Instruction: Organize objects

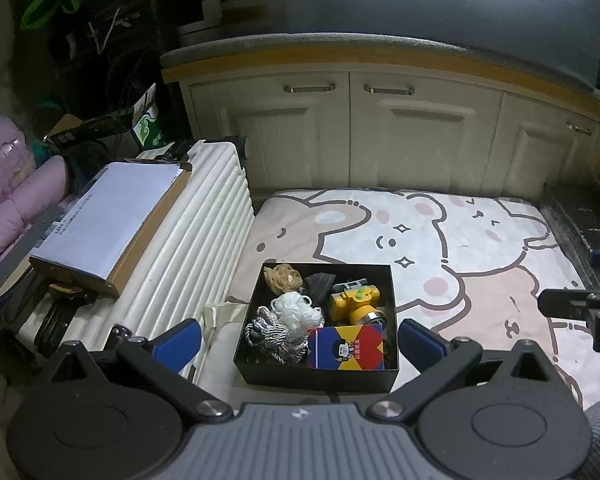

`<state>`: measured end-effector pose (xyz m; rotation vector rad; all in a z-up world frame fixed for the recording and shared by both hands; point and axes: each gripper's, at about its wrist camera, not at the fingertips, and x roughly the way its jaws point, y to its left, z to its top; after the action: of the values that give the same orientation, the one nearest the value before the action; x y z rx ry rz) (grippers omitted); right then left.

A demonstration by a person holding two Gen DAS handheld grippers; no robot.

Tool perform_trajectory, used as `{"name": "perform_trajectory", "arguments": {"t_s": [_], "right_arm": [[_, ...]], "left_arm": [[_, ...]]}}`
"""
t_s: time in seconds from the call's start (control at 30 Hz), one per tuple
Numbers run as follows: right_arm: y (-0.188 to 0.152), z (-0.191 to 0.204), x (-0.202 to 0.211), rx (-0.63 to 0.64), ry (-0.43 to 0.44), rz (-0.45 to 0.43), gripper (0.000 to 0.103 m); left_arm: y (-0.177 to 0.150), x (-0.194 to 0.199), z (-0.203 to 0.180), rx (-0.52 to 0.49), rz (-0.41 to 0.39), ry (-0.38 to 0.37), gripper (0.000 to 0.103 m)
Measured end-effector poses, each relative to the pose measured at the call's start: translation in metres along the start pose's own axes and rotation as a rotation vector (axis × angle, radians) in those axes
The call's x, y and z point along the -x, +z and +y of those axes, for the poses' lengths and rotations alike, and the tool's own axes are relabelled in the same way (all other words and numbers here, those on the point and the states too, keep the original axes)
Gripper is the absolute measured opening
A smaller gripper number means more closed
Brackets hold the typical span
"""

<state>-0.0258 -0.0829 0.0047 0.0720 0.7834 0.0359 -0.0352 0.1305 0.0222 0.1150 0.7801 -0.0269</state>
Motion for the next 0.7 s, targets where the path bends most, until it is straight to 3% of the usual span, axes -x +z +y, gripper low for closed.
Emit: {"name": "perform_trajectory", "arguments": {"t_s": [0.3, 0.7], "right_arm": [[-0.001, 0.003, -0.003, 0.000, -0.045, -0.007, 0.103], [0.000, 0.009, -0.002, 0.021, -0.074, -0.013, 0.103]], "left_arm": [[-0.002, -0.010, 0.011, 0.055, 0.049, -0.022, 0.103], [-0.002, -0.011, 0.011, 0.052, 0.058, -0.029, 0.103]]}}
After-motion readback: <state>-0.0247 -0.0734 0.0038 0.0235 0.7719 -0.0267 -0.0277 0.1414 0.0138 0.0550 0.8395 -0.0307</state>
